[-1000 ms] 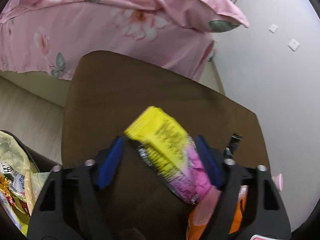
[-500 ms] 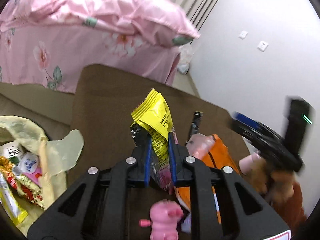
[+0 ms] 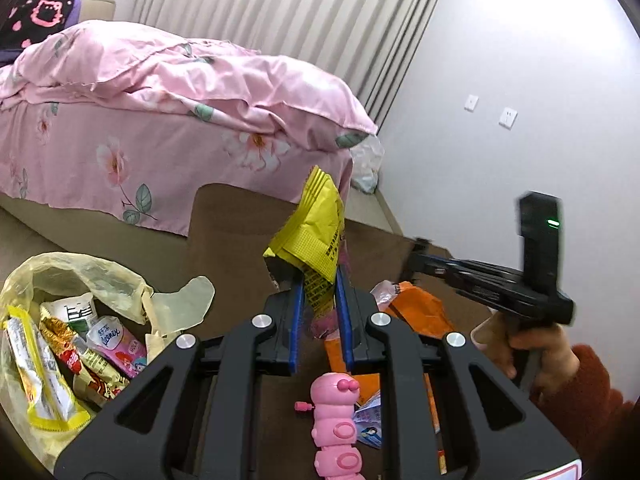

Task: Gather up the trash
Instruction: 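Grasp the yellow-pink snack wrapper with the left gripper while the right grasps a small clear wrapper, then carry both wrappers over the yellow bag and open both grippers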

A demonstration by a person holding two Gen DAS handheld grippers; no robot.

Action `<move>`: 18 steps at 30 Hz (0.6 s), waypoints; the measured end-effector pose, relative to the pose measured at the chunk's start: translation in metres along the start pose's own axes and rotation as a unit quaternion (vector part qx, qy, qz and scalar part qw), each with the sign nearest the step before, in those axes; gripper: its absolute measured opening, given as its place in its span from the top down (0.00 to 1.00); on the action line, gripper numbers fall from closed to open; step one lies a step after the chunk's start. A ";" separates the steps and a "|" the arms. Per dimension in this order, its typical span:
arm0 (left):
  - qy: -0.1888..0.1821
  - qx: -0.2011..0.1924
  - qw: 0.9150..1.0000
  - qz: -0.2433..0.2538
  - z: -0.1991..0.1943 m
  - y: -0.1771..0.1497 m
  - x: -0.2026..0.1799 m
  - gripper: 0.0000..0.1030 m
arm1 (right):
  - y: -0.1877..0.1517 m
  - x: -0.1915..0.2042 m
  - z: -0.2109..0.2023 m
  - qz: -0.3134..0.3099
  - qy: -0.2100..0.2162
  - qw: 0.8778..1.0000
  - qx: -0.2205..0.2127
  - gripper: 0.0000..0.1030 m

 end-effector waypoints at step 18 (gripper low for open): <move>-0.029 -0.010 0.999 0.025 -0.056 -0.014 -0.040 0.86 | -0.027 -0.012 -0.128 0.028 -0.055 0.993 -0.099 0.94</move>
Point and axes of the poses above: each gripper's, at about its wrist camera, not at the fingertips, and z roughly the way its jaws point, x to its left, y to its top, the point moved 9 cm from there along z, roughly the way its jaws point, and after that the axes turned 7 degrees about -y, right-handed, at the moved point
